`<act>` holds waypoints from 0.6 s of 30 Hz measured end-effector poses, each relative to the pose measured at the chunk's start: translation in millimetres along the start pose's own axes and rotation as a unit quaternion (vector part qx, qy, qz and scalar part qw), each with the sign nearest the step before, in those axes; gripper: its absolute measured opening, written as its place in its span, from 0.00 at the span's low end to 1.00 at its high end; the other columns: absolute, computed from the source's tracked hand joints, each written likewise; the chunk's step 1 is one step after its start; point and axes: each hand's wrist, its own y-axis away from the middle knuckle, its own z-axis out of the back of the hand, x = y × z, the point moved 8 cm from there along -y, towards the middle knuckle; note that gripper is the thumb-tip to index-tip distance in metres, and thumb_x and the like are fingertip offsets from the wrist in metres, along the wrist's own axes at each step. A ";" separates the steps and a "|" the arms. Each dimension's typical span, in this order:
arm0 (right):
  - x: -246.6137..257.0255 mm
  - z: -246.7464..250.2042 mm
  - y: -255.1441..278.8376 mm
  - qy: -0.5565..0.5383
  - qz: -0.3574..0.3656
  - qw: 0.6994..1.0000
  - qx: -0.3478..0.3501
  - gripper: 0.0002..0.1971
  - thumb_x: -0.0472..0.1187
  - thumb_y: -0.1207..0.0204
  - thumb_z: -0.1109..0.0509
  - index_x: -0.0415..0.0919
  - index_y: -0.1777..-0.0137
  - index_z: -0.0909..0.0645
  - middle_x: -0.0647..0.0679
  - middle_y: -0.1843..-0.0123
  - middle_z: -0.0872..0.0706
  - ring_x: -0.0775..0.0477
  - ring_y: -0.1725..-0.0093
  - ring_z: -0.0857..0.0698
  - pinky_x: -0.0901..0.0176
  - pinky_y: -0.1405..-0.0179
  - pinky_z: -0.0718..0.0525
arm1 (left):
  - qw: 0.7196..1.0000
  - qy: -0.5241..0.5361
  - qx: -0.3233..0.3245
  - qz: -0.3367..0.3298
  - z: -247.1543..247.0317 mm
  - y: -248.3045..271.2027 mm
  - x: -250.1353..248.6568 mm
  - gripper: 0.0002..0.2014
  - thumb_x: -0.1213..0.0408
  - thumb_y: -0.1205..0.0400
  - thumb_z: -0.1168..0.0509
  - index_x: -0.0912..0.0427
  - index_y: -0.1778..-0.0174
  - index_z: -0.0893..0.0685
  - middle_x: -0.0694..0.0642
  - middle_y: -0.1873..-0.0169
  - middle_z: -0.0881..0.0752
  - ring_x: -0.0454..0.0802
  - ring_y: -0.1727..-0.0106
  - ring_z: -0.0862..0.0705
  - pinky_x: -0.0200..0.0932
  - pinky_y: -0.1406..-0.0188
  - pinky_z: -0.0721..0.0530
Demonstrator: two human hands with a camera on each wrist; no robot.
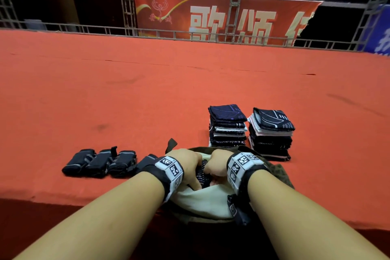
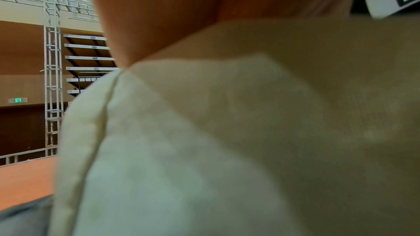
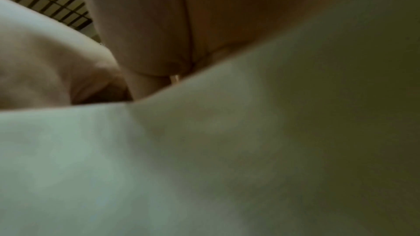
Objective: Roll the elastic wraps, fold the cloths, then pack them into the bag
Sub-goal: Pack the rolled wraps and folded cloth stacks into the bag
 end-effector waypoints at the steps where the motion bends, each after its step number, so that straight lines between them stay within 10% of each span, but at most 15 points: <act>1: -1.9 0.3 -0.3 0.012 0.004 1.000 0.004 0.12 0.45 0.25 0.28 0.36 0.50 0.12 0.42 0.54 0.06 0.43 0.54 0.07 0.47 0.45 0.09 | 1.000 0.001 0.002 0.002 -0.7 -0.9 0.1 0.36 0.43 0.32 0.19 0.47 0.29 0.21 0.51 0.42 0.11 0.57 0.42 0.13 0.52 0.43 0.12; 13: -1.1 7.7 -10.1 0.092 0.022 0.995 -0.014 0.22 0.60 0.37 0.18 0.40 0.58 0.11 0.47 0.60 0.07 0.44 0.57 0.07 0.48 0.49 0.08 | 0.999 0.029 0.006 -0.026 28.6 2.5 21.5 0.36 0.47 0.32 0.17 0.44 0.26 0.19 0.48 0.36 0.13 0.51 0.38 0.15 0.43 0.38 0.18; 18: 4.2 -4.5 -9.1 0.019 -0.006 0.997 0.072 0.14 0.45 0.23 0.28 0.31 0.55 0.14 0.39 0.63 0.09 0.40 0.68 0.11 0.51 0.62 0.10 | 1.000 0.021 0.010 -0.016 18.8 -4.6 23.2 0.30 0.49 0.31 0.17 0.48 0.35 0.18 0.52 0.44 0.11 0.55 0.45 0.13 0.48 0.44 0.13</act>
